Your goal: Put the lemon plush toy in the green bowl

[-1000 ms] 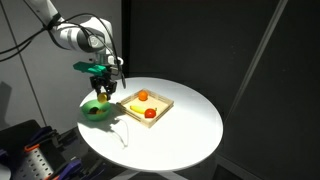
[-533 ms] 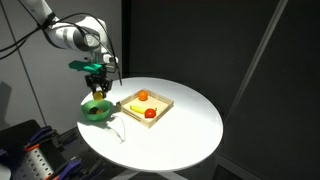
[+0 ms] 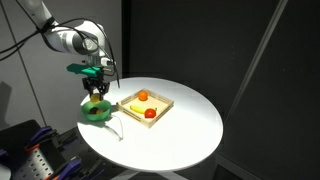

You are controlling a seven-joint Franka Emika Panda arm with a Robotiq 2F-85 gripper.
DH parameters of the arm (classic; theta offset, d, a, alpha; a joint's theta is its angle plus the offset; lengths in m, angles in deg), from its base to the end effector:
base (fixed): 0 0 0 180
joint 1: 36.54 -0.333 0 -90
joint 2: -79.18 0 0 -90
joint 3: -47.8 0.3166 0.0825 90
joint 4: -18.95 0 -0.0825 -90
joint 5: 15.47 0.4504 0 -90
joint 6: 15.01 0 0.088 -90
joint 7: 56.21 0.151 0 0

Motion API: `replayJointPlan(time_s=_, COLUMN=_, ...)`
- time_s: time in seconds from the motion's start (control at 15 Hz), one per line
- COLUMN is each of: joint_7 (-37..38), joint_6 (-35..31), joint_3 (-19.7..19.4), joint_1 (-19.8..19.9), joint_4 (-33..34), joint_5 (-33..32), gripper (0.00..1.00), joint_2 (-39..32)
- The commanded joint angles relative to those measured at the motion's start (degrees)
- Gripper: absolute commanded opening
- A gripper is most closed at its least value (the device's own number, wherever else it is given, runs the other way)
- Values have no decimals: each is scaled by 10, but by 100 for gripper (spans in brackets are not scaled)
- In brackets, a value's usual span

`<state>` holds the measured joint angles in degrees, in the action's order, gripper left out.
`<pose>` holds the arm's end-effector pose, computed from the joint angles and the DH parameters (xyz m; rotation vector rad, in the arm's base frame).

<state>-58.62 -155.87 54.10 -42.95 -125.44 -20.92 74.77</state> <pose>0.4655 0.1039 0.1384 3.0314 0.5236 -0.2048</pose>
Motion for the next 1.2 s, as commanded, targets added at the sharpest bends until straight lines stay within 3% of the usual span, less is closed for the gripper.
replayJointPlan(time_s=0.0, joint_7=13, joint_6=-24, joint_3=6, joint_1=-8, joint_4=-2, joint_5=-1, gripper=34, joint_2=-15)
replayJointPlan(time_s=0.8, joint_7=18, joint_6=-84, joint_3=11, joint_1=-29, joint_4=-3, joint_5=-12, gripper=34, joint_2=-57)
replayJointPlan(time_s=0.87, joint_7=18, joint_6=-85, joint_3=11, joint_1=-29, joint_4=-3, joint_5=-13, gripper=51, joint_2=-58)
replayJointPlan(time_s=0.93, joint_7=17, joint_6=-86, joint_3=11, joint_1=-29, joint_4=-3, joint_5=-13, gripper=81, joint_2=-58)
replayJointPlan(time_s=1.13, joint_7=15, joint_6=-84, joint_3=12, joint_1=-29, joint_4=-3, joint_5=-11, gripper=97, joint_2=-56)
